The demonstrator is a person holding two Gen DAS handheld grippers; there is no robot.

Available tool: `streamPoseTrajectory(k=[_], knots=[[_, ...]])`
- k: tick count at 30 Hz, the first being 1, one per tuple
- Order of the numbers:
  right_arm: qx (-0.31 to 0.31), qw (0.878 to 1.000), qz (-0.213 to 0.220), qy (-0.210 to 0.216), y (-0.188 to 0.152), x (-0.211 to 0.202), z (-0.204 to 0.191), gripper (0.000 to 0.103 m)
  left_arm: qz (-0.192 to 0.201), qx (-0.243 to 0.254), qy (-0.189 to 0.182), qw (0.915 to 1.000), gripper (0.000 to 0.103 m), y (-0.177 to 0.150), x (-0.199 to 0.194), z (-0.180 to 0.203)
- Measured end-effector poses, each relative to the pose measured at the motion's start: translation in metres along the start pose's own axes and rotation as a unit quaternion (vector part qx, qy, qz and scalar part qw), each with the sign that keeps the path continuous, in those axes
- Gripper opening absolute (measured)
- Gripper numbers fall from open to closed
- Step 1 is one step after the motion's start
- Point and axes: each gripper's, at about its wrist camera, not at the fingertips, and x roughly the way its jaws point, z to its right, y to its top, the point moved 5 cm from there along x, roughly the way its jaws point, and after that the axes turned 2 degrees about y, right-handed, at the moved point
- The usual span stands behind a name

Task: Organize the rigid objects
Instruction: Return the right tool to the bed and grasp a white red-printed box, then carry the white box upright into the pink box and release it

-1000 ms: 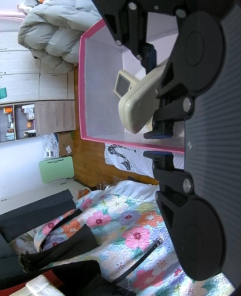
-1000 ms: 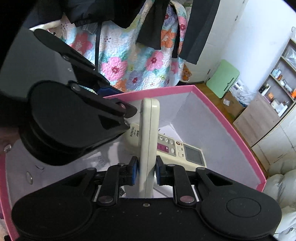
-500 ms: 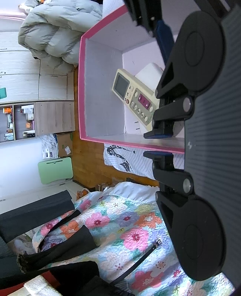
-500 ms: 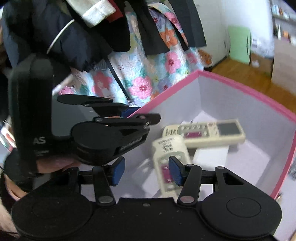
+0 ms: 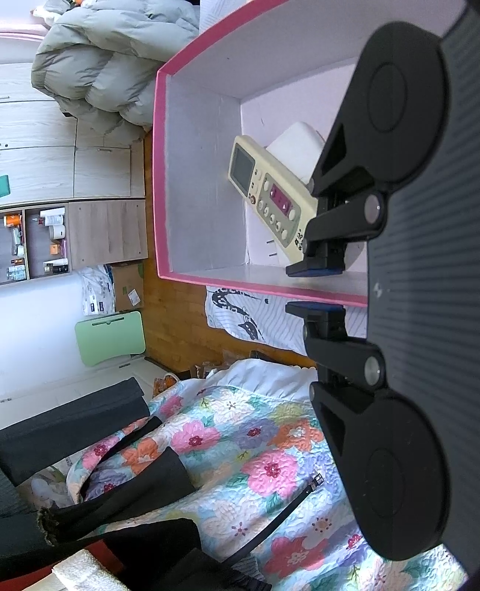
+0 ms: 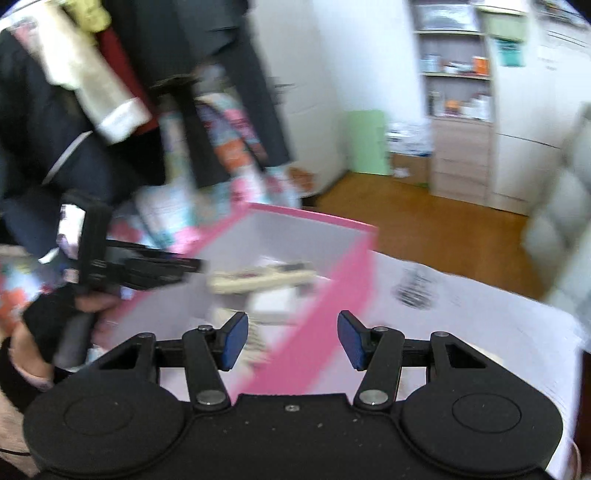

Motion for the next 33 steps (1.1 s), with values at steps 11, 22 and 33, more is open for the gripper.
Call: streamPoseTrajectory(k=[11, 22, 33], knots=[[0.064, 0.985, -0.045, -0.15, -0.077, 0.015, 0.083, 0.06, -0.004, 0.0, 0.005, 1.0, 0.013, 0.001, 0.001, 0.001], [0.047, 0.977, -0.05, -0.202, -0.077, 0.056, 0.113, 0.07, -0.003, 0.015, 0.016, 0.9998, 0.01, 0.001, 0.0, 0.004], [0.06, 0.974, -0.028, -0.217, -0.076, 0.057, 0.116, 0.062, -0.002, 0.019, 0.02, 0.9996, 0.011, 0.002, -0.001, 0.003]])
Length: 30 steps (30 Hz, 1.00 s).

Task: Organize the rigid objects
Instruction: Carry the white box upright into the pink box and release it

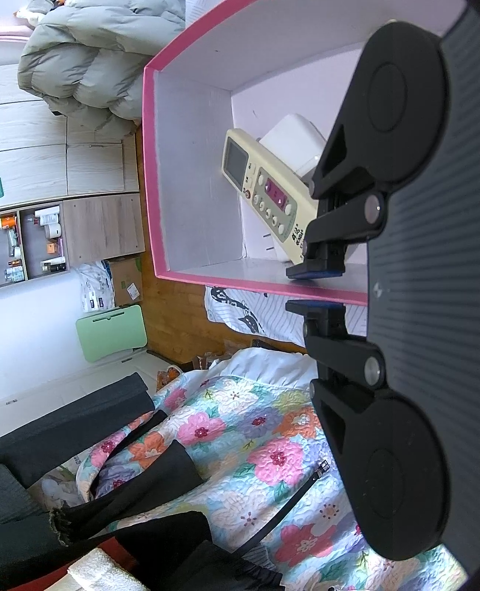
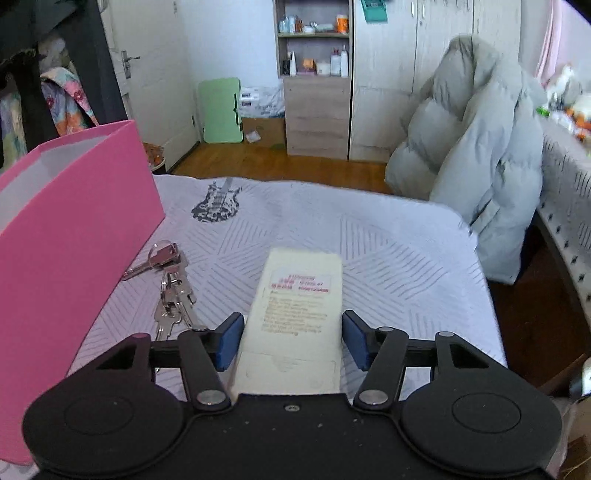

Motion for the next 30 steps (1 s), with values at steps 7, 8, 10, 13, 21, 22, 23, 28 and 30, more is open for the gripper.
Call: streamPoseTrajectory(k=[7, 8, 10, 13, 21, 22, 23, 28, 30], knots=[[-0.012, 0.999, -0.007, 0.053, -0.005, -0.029, -0.02, 0.062, 0.0, 0.001, 0.001, 1.0, 0.011, 0.0, -0.001, 0.0], [-0.014, 0.998, -0.009, 0.059, -0.007, -0.031, -0.023, 0.062, 0.0, 0.001, 0.001, 1.0, 0.011, 0.0, -0.002, -0.001], [-0.025, 0.997, -0.024, 0.068, -0.011, -0.032, -0.03, 0.062, 0.0, 0.002, 0.001, 1.0, 0.011, 0.0, -0.001, 0.0], [-0.034, 0.997, -0.037, 0.066, -0.017, -0.028, -0.036, 0.061, 0.0, 0.001, 0.001, 1.0, 0.011, 0.0, -0.002, 0.0], [-0.055, 0.995, -0.06, 0.058, -0.009, -0.005, -0.041, 0.068, 0.001, 0.003, 0.002, 1.0, 0.011, 0.0, -0.002, 0.0], [-0.068, 0.995, -0.061, 0.044, -0.008, 0.0, -0.043, 0.074, 0.001, 0.002, 0.002, 1.0, 0.011, 0.0, -0.002, 0.001], [-0.077, 0.994, -0.063, 0.036, -0.008, 0.003, -0.044, 0.077, 0.001, 0.003, 0.002, 1.0, 0.011, 0.0, -0.002, 0.001], [-0.085, 0.995, -0.05, 0.029, -0.001, 0.005, -0.045, 0.067, 0.001, 0.004, 0.002, 1.0, 0.011, 0.0, -0.002, 0.001], [-0.08, 0.995, -0.04, 0.034, 0.001, -0.003, -0.047, 0.066, 0.001, 0.003, 0.002, 1.0, 0.011, 0.0, -0.002, 0.001]])
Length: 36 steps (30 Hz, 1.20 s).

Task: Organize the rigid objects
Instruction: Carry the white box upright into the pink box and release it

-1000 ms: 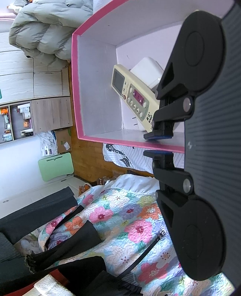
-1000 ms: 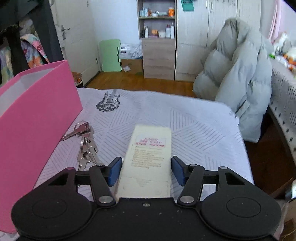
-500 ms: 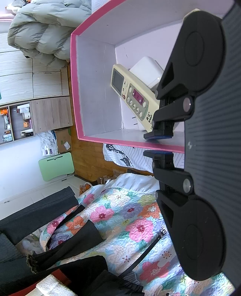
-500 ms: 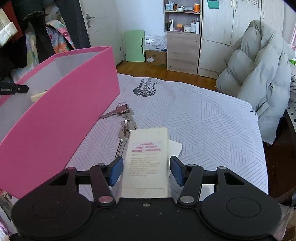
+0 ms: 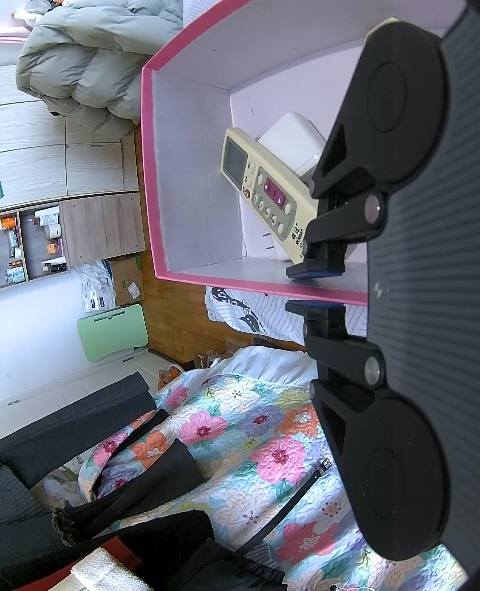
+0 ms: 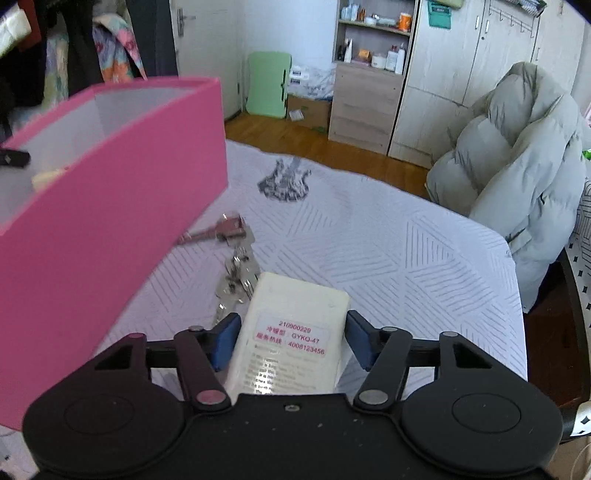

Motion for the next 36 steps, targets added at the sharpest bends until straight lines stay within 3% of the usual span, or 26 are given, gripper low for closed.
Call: streamPoseTrajectory(k=[21, 27, 36], knots=[[0.003, 0.993, 0.112, 0.031, 0.023, -0.103, -0.031, 0.059, 0.007, 0.001, 0.0, 1.0, 0.011, 0.003, -0.002, -0.002], [-0.025, 0.988, 0.149, 0.024, 0.051, -0.127, -0.045, 0.058, 0.008, 0.001, 0.0, 1.0, 0.011, 0.003, -0.002, -0.002], [-0.066, 0.975, 0.192, 0.088, 0.115, -0.14, -0.089, 0.058, 0.008, 0.001, 0.0, 1.0, 0.011, 0.004, -0.003, -0.001]])
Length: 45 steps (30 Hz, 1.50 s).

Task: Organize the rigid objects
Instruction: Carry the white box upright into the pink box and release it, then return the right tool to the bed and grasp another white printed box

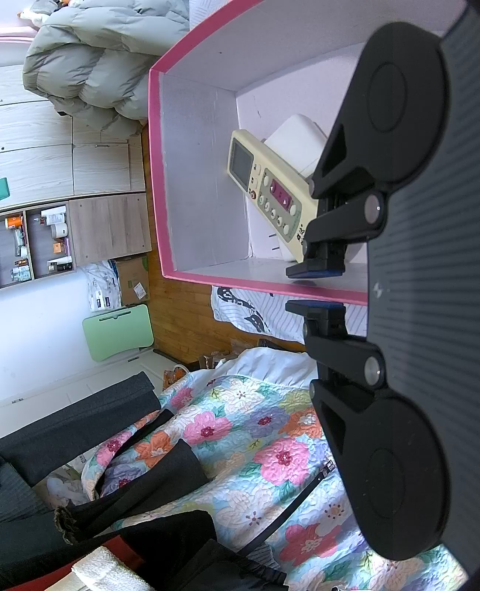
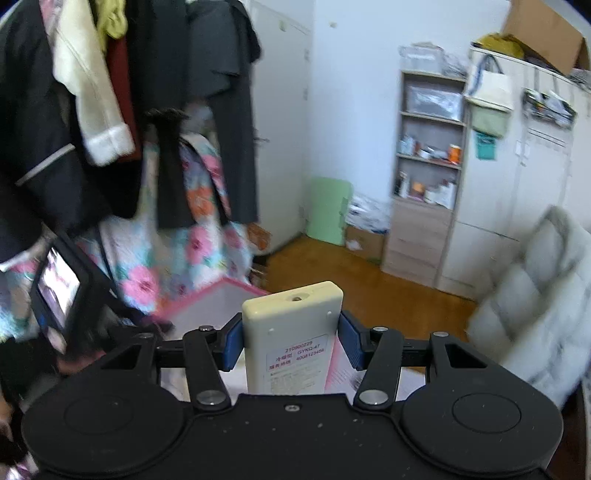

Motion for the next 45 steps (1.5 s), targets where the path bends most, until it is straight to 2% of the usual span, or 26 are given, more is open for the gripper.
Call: streamPoseTrajectory(k=[4, 8, 10, 13, 15, 16, 19, 22, 25, 29, 32, 36, 40, 45], knots=[[0.027, 0.997, 0.004, 0.074, 0.011, 0.028, -0.017, 0.058, 0.001, -0.002, -0.004, 1.0, 0.012, 0.0, 0.0, 0.001], [0.083, 0.981, -0.055, 0.168, -0.012, 0.068, -0.031, 0.058, 0.001, -0.004, -0.006, 1.0, 0.012, 0.0, 0.001, 0.002], [0.099, 0.972, -0.082, 0.196, -0.03, 0.085, -0.038, 0.058, 0.002, -0.006, -0.007, 1.0, 0.012, 0.0, 0.002, 0.002], [0.121, 0.965, -0.085, 0.218, -0.047, 0.1, -0.035, 0.057, -0.003, 0.013, 0.007, 0.9999, 0.012, -0.001, 0.003, 0.005], [0.143, 0.956, -0.099, 0.235, -0.054, 0.106, -0.024, 0.051, -0.004, 0.006, 0.001, 1.0, 0.012, -0.001, 0.003, 0.004], [0.154, 0.952, -0.106, 0.244, -0.059, 0.111, -0.019, 0.038, -0.003, 0.005, 0.0, 1.0, 0.012, -0.001, 0.003, 0.003], [0.156, 0.955, -0.118, 0.221, -0.066, 0.117, -0.01, 0.032, -0.001, -0.006, -0.009, 0.9999, 0.012, -0.001, 0.005, 0.001], [0.142, 0.959, -0.123, 0.213, -0.069, 0.118, -0.007, 0.011, 0.001, 0.002, -0.002, 1.0, 0.013, -0.001, 0.005, 0.005], [0.104, 0.968, -0.127, 0.188, -0.068, 0.118, -0.011, 0.011, 0.003, 0.0, -0.004, 1.0, 0.013, -0.003, 0.004, 0.005], [0.099, 0.973, -0.123, 0.168, -0.065, 0.102, -0.008, 0.015, 0.003, -0.002, -0.005, 1.0, 0.013, -0.003, 0.005, 0.004], [0.1, 0.977, -0.103, 0.154, -0.062, 0.07, -0.003, 0.016, 0.004, 0.002, -0.004, 1.0, 0.013, -0.004, 0.005, 0.005], [0.109, 0.983, -0.101, 0.105, -0.07, 0.027, 0.019, 0.023, 0.005, 0.0, -0.006, 1.0, 0.013, -0.005, 0.005, 0.006], [0.113, 0.985, -0.121, 0.041, -0.097, -0.01, 0.047, 0.031, 0.006, 0.0, -0.005, 1.0, 0.013, -0.004, 0.004, 0.006], [0.127, 0.976, -0.175, -0.012, -0.134, -0.034, 0.074, 0.044, 0.01, 0.003, -0.002, 0.9999, 0.013, -0.003, 0.003, 0.005]])
